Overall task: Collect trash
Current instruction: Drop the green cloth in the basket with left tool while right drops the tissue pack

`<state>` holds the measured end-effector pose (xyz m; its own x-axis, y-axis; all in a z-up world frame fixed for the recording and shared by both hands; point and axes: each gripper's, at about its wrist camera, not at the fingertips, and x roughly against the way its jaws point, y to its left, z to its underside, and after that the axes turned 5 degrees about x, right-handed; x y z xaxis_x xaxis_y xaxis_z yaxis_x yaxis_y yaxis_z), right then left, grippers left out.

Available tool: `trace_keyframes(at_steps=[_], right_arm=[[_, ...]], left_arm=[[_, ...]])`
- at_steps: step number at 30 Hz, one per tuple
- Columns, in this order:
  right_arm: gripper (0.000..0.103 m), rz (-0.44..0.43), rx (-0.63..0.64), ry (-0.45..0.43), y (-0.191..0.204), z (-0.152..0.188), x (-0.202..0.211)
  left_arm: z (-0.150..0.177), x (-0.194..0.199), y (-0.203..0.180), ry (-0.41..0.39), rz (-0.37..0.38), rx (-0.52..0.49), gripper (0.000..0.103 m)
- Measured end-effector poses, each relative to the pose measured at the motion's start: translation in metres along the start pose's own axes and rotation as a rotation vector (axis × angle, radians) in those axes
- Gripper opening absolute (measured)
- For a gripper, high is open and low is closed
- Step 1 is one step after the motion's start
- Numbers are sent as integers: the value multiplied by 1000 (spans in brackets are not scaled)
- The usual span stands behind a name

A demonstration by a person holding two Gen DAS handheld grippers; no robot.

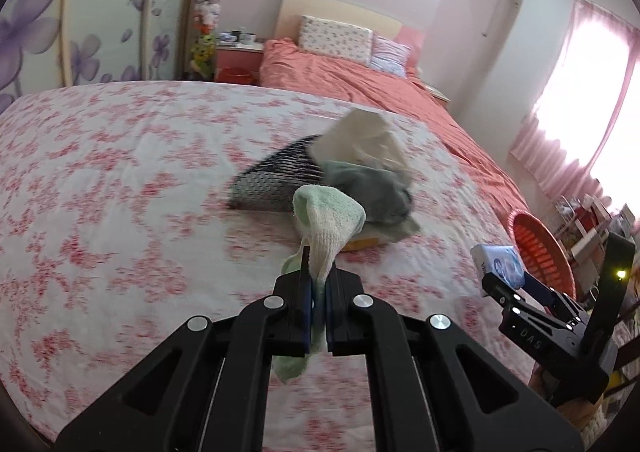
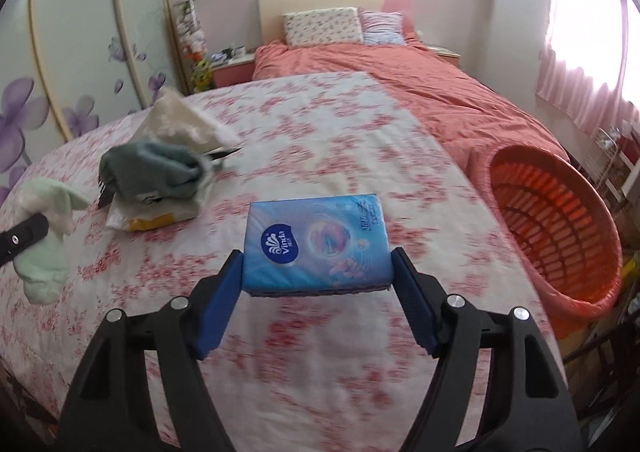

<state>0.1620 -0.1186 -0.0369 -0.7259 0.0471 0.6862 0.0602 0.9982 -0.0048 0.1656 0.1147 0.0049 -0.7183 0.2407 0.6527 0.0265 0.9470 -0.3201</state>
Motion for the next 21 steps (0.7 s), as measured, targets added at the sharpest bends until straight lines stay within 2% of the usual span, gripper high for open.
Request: trace_keyframes(at_steps=[21], right_arm=[[72, 126, -175, -97, -107, 13, 37]], left_arm=[[14, -40, -122, 75, 217, -129, 4]])
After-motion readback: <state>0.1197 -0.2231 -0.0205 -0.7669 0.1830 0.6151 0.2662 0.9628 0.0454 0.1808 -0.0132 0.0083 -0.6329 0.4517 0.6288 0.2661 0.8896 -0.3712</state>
